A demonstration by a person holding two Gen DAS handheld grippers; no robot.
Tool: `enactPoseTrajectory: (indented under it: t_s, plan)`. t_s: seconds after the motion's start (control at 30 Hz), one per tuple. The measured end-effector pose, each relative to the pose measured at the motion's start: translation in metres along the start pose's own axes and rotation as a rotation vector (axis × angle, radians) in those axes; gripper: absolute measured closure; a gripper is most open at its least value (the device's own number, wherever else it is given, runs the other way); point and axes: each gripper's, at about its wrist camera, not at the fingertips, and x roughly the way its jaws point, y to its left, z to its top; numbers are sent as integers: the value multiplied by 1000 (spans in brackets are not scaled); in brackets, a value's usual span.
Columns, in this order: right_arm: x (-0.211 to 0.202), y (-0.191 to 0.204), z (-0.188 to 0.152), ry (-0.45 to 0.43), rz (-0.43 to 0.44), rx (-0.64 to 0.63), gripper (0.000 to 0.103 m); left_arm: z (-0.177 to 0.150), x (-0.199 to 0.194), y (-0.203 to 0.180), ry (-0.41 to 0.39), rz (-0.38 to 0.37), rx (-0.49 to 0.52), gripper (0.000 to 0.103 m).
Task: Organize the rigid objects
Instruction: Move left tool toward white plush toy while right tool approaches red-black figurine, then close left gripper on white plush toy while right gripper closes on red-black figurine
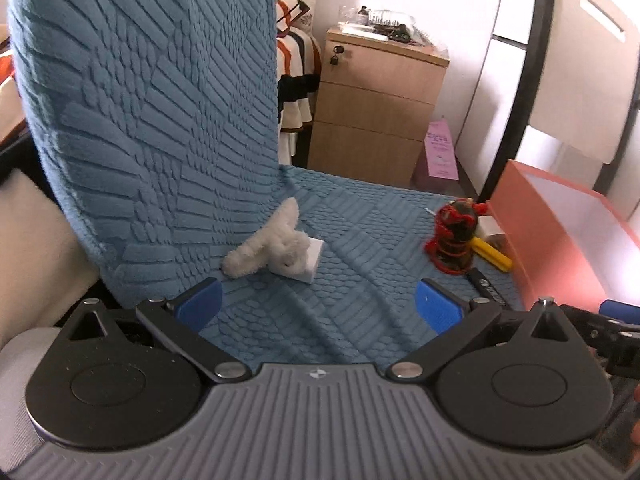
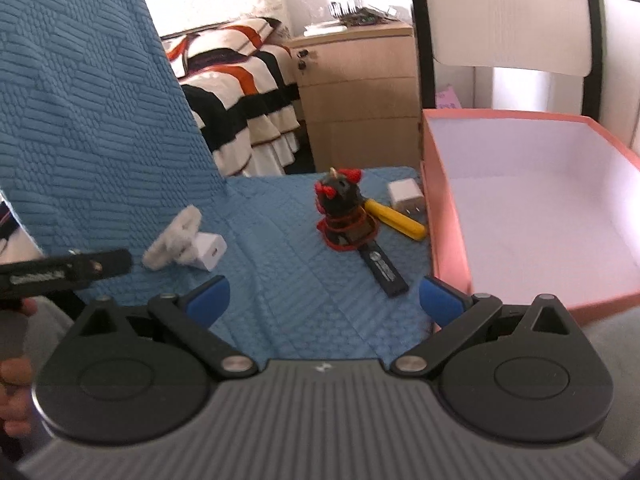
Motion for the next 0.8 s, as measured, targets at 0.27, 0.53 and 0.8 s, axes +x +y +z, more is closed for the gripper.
enactPoseTrajectory:
  t_s: [0.27, 0.53, 0.8]
  plan:
    - [25, -3, 9, -2, 19, -16, 2, 8, 36, 6, 8, -12, -13, 0]
    - [59, 5, 33, -10, 77, -94, 7, 20, 79, -7, 75, 6, 81, 0]
    - [103, 9, 53, 26, 91, -147, 21, 31, 117, -2, 136, 19, 126, 0]
